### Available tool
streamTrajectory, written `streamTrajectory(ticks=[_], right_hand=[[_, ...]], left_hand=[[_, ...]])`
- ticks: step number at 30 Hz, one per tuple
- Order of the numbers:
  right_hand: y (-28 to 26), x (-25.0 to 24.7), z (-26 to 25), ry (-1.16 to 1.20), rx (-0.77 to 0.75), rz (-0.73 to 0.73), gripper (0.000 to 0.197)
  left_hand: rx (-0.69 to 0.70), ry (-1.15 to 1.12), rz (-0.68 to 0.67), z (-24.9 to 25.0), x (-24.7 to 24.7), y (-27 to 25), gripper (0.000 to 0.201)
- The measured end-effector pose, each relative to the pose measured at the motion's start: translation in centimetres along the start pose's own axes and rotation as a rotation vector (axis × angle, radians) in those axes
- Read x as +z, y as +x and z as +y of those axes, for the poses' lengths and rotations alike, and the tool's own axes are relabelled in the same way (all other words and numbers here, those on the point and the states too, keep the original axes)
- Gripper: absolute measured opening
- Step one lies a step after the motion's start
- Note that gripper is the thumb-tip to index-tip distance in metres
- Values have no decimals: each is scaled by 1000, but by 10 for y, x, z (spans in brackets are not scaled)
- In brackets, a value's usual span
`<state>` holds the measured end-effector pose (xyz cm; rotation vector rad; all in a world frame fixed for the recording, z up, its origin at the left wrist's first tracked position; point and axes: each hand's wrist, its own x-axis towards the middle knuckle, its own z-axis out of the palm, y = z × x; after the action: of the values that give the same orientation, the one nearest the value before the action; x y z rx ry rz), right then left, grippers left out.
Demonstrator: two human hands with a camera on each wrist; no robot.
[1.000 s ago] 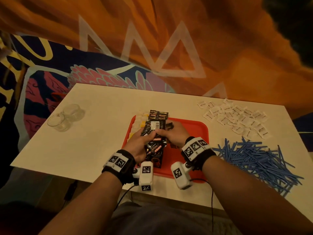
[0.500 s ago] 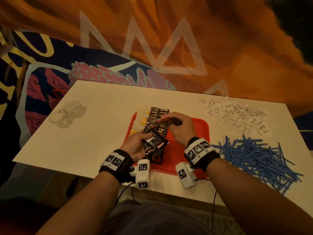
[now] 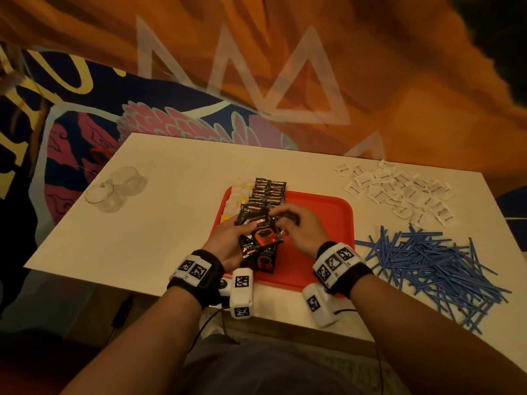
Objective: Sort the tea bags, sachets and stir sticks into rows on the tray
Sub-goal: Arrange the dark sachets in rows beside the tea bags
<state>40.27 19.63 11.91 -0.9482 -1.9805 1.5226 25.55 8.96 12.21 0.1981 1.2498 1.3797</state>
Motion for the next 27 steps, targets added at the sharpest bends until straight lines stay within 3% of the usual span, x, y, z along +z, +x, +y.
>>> streamTrajectory(ticks=[2,5,7,9,15,19,22,24,27], right_hand=[[0,1,-6,194,172,64,9],[3,6,-6,304,332,-107,39],[4,10,-7,358,344,-265,40],[4,10,-8,383,376,-309,35],[7,-2,-3,389,504,-266,21],[8,-15,-6,513,445,-87,46],[9,-16,-7,433,392,8,25],[9,-14,-8,241,353,-30,6],[9,-9,-9,-39,298,-212,18]], left_hand=[[6,26,1,-1,0,0,39],[13,54,-14,-3,4,0,38],[19,39,-16,-4,7,0,35],[5,-19,-29,-4,7,-1,33],[-36,-37,-25,-2,1,-2,40],[-28,13,23,-4,-2,0,36],[-22,7,36,-6,-2,0,38],[-9,8,38,-7,-1,0,39],[10,1,32,-9,1,1,40]])
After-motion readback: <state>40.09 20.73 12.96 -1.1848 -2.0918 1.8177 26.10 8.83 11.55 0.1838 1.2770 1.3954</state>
